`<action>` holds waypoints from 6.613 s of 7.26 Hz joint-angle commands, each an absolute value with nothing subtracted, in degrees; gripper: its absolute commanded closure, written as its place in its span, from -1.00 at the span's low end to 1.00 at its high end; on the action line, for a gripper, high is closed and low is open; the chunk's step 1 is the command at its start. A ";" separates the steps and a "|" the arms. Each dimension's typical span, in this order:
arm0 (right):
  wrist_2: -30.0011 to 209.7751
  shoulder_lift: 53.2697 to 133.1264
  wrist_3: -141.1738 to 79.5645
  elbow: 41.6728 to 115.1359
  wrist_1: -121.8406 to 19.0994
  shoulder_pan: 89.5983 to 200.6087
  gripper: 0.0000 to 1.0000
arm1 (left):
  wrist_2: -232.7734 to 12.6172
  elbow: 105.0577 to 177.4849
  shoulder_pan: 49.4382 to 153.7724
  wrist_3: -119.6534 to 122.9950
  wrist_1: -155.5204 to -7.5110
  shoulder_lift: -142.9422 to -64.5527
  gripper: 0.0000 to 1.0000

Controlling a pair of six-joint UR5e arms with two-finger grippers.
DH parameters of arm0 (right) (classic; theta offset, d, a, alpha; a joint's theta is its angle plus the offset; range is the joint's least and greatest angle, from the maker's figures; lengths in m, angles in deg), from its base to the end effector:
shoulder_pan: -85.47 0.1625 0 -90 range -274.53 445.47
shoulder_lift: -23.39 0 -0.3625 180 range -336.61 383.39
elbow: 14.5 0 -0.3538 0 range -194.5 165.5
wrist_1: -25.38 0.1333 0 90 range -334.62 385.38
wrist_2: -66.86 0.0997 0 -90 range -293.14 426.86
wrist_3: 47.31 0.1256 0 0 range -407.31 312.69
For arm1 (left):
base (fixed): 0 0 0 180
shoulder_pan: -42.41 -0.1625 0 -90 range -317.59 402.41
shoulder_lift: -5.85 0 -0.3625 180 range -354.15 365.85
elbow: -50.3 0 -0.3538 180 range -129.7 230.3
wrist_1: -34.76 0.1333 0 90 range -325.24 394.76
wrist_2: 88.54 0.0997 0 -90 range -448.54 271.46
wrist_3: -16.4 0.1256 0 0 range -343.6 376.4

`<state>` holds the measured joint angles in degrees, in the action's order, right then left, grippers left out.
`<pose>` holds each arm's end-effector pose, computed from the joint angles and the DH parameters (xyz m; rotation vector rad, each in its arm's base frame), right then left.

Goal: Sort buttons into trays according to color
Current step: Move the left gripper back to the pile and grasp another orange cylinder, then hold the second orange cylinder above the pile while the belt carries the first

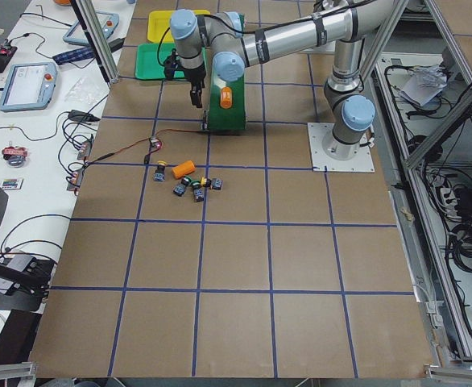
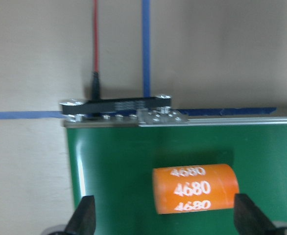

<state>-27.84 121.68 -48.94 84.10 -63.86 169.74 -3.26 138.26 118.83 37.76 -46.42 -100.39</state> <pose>0.0826 -0.4092 0.3923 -0.1083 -3.0588 -0.0366 -0.0147 -0.5507 0.2898 -0.1999 -3.0267 -0.0984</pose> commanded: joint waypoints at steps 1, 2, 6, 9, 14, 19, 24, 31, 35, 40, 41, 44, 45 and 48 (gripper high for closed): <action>-27.97 121.48 -48.89 84.46 -64.62 169.67 -1.00 | -2.68 133.37 113.53 58.41 -41.30 -109.16 -1.00; -28.06 120.69 -48.89 85.42 -66.10 169.67 -1.00 | -2.50 133.79 112.12 67.20 -39.00 -112.07 -1.00; -28.15 120.60 -49.06 85.52 -68.05 169.50 -1.00 | 1.37 137.56 108.51 97.66 -32.21 -116.58 -1.00; -27.36 120.42 -48.98 85.52 -68.14 169.58 -1.00 | 1.46 139.16 108.24 97.53 -31.86 -116.58 -1.00; -27.35 119.19 -49.15 84.99 -68.84 169.58 -1.00 | 2.42 139.07 108.41 97.00 -25.18 -117.90 -1.00; -27.70 119.02 -49.06 84.90 -70.16 169.58 -1.00 | 2.42 139.51 108.86 92.69 -28.96 -116.15 -1.00; -28.06 117.70 -49.06 84.64 -70.68 169.58 -1.00 | 2.25 139.51 108.77 92.43 -28.08 -117.73 -1.00; -27.88 115.77 -48.10 84.73 -75.68 169.58 -1.00 | 2.42 139.60 109.38 90.93 -28.25 -115.36 -1.00; -27.36 113.41 -48.19 85.16 -76.05 169.50 -1.00 | 2.16 139.60 109.12 90.84 -28.17 -116.85 -1.00; -27.18 112.51 -48.36 84.37 -83.51 169.50 -1.00 | 2.16 139.86 108.94 90.84 -28.43 -117.64 -1.00; -27.18 112.51 -48.36 84.37 -83.52 169.50 -1.00 | 2.16 141.08 108.94 90.84 -27.99 -117.73 -1.00; -27.87 112.60 -48.88 84.29 -87.36 168.97 -1.00 | 2.24 143.11 109.12 88.31 -24.65 -116.68 0.83; -27.88 112.51 -48.71 84.46 -87.04 168.97 -1.00 | 1.55 143.11 109.55 84.90 -25.87 -114.50 1.00; -27.35 109.09 -48.36 85.25 -85.55 169.32 -1.00 | -2.85 143.11 113.66 43.80 -43.93 -102.65 1.00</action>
<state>-27.45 110.38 -48.41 85.04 -86.49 169.12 -1.73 143.07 111.28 61.43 -36.86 -107.64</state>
